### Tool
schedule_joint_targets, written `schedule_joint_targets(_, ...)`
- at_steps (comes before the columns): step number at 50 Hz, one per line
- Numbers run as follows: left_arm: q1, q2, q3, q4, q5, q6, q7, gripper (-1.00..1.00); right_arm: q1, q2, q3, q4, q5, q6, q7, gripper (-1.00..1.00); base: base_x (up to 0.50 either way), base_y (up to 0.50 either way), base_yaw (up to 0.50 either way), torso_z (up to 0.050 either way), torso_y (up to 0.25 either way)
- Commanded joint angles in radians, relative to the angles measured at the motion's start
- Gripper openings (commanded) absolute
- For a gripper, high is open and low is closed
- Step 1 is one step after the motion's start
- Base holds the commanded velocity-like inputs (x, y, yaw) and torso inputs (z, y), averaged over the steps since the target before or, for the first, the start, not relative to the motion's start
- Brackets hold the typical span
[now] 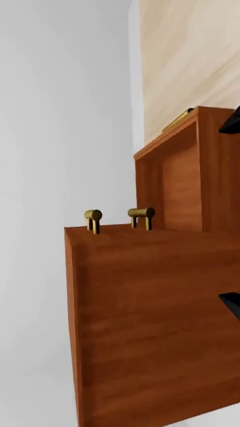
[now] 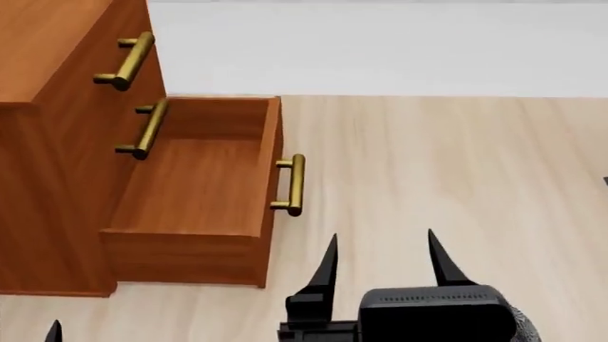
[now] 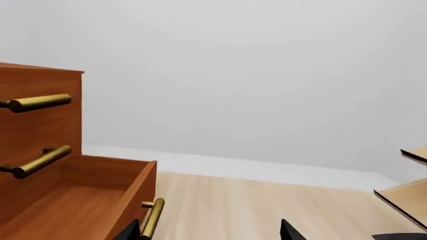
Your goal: Put the bowl in the bottom drawer of the cabinet.
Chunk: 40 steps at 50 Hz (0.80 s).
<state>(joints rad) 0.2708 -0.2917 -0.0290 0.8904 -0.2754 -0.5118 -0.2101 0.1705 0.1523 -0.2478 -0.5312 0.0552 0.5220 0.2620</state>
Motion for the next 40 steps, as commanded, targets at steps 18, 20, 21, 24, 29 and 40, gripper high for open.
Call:
schedule_joint_targets(18, 0.028, -0.016, -0.008, -0.010, -0.021, 0.022, -0.013, 1.00, 0.008, 0.008, -0.003, 0.040, 0.008, -0.036, 0.038, 1.00, 0.36, 0.25, 0.00, 0.000, 0.001)
schedule_joint_targets(20, 0.028, -0.018, -0.007, -0.010, -0.023, 0.023, -0.013, 1.00, 0.007, 0.009, -0.002, 0.041, 0.011, -0.042, 0.039, 1.00, 0.00, 0.00, 0.00, 0.000, 0.000)
schedule_joint_targets(21, 0.029, -0.019, -0.005, -0.010, -0.020, 0.024, -0.014, 1.00, 0.008, 0.009, -0.002, 0.042, 0.013, -0.040, 0.039, 1.00, 0.00, 0.00, 0.00, 0.000, 0.000)
schedule_joint_targets(24, 0.034, -0.021, -0.009, -0.007, -0.029, 0.027, -0.011, 1.00, 0.017, 0.006, 0.001, 0.054, 0.021, -0.024, 0.041, 1.00, 0.00, 0.00, 0.00, 0.000, 0.000)
schedule_joint_targets(29, 0.071, -0.032, 0.011, -0.024, 0.011, 0.056, -0.013, 1.00, 0.016, 0.010, 0.000, 0.058, 0.024, -0.023, 0.044, 1.00, 0.16, 0.00, 0.00, 0.000, 0.000)
schedule_joint_targets(40, 0.181, -0.043, -0.038, -0.014, -0.001, 0.111, -0.008, 1.00, 0.035, 0.014, -0.014, 0.078, 0.032, -0.022, 0.042, 1.00, 0.40, 0.13, 0.00, 0.000, 0.000)
